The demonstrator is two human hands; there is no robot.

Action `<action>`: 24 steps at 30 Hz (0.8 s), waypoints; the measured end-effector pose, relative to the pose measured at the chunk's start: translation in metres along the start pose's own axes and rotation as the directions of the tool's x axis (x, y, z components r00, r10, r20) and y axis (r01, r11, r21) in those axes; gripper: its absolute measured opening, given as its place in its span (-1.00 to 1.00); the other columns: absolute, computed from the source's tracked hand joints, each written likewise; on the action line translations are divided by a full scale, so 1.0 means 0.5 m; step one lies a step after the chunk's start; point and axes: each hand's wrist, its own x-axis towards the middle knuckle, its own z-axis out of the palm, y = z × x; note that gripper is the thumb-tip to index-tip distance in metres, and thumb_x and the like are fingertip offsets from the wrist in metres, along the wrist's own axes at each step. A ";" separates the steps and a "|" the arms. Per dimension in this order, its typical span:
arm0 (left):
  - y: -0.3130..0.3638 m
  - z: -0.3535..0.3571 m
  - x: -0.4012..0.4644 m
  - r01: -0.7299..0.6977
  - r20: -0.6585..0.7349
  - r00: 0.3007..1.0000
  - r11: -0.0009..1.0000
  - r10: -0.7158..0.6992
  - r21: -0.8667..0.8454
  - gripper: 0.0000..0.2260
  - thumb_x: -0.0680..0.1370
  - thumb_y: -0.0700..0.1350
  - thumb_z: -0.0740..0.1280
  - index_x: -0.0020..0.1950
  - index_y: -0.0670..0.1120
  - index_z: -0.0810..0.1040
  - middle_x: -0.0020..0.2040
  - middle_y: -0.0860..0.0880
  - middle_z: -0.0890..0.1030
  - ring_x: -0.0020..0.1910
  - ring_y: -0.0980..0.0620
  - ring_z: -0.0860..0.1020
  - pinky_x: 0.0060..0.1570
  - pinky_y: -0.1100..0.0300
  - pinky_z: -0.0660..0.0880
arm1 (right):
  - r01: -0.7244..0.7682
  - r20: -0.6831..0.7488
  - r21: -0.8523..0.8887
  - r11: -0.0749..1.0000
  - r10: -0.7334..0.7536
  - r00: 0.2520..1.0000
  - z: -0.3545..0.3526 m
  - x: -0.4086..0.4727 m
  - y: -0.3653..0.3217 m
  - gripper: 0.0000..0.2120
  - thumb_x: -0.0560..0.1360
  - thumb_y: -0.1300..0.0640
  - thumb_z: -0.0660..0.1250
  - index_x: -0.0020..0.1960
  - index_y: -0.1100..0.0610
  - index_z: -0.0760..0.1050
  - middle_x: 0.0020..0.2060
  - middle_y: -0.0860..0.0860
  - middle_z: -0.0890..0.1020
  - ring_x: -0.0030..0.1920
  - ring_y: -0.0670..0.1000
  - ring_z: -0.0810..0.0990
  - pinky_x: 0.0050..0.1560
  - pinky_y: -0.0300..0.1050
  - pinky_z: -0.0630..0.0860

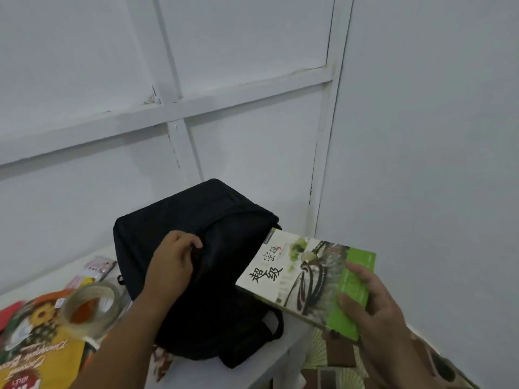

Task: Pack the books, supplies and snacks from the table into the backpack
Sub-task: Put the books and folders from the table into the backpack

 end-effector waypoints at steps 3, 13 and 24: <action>-0.012 -0.004 0.027 -0.015 0.210 0.978 1.000 0.012 0.012 -0.97 0.56 -0.06 0.37 -0.02 0.06 0.58 0.01 0.10 0.44 -0.09 0.16 0.51 0.00 0.05 0.53 | -0.040 0.045 0.003 0.999 0.040 0.998 0.026 -0.003 0.013 -0.55 0.50 0.44 0.32 0.13 -0.09 0.61 -0.07 0.16 0.69 -0.25 0.41 0.66 -0.34 0.30 0.60; -0.025 -0.036 0.081 0.043 0.486 0.861 0.974 -0.150 0.223 -0.75 0.43 0.15 0.44 0.04 0.09 0.58 -0.14 0.12 0.63 -0.14 0.08 0.60 -0.04 0.07 0.57 | -0.069 0.009 -0.076 0.995 0.070 0.997 0.129 -0.012 0.038 -0.56 0.49 0.46 0.34 0.15 -0.04 0.59 -0.10 0.19 0.67 -0.36 0.10 0.68 -0.43 -0.02 0.61; 0.010 -0.162 0.193 0.181 0.367 0.920 0.979 -0.136 -0.090 -0.89 0.48 -0.10 0.47 -0.06 0.09 0.64 -0.16 0.09 0.67 -0.11 0.10 0.61 -0.06 0.13 0.49 | -0.058 0.054 0.063 0.996 0.055 0.997 0.270 0.032 0.063 -0.51 0.52 0.43 0.32 0.19 -0.13 0.57 0.04 0.12 0.65 -0.18 0.30 0.70 -0.33 0.28 0.64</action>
